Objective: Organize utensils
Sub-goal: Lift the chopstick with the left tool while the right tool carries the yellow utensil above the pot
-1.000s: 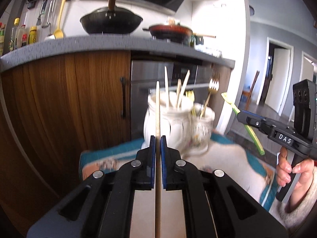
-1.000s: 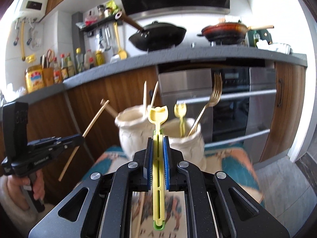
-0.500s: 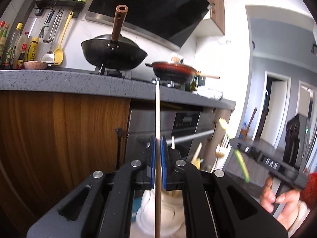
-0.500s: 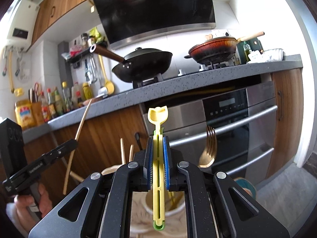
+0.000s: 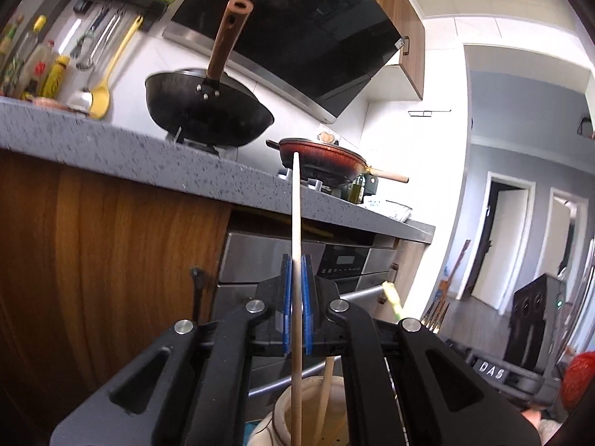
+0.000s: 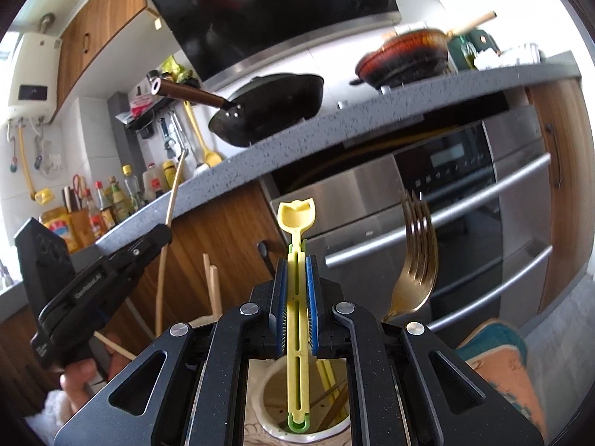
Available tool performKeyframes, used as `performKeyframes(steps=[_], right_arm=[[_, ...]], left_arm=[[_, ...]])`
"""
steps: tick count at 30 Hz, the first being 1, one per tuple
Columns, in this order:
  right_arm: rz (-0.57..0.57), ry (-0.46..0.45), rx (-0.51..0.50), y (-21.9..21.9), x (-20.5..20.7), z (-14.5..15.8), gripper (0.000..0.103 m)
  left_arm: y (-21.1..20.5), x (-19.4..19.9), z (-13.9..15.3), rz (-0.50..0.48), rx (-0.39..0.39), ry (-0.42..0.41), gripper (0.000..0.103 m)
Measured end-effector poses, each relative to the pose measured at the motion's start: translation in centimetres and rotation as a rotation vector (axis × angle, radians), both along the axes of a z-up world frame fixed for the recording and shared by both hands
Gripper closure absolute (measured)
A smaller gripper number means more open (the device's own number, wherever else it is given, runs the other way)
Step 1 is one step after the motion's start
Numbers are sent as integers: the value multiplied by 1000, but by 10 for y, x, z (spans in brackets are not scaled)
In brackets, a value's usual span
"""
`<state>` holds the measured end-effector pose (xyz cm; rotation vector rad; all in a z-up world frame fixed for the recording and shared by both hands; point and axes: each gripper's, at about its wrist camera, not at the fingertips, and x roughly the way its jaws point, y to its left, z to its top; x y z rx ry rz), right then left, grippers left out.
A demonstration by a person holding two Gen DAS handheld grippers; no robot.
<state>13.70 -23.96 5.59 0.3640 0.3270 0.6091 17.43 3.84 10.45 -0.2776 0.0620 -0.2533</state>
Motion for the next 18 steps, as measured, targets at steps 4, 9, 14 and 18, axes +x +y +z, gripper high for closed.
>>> performKeyframes(steps=[4,9,14,18], right_arm=[[15,14,9,5,3,-10,92],[2,24,21,6,5,-13,92],[-11,21,49,2,6,-12,92],[-9,18,58,3,6,-13,92]], left_arm=[[0,3,-6,-22,-16,0,98],[1,0,-4,-31,-30,-14,98],[-4,1,-2,-55,-24,-22,98],[-9,6,-9,-65,-19,0,98]])
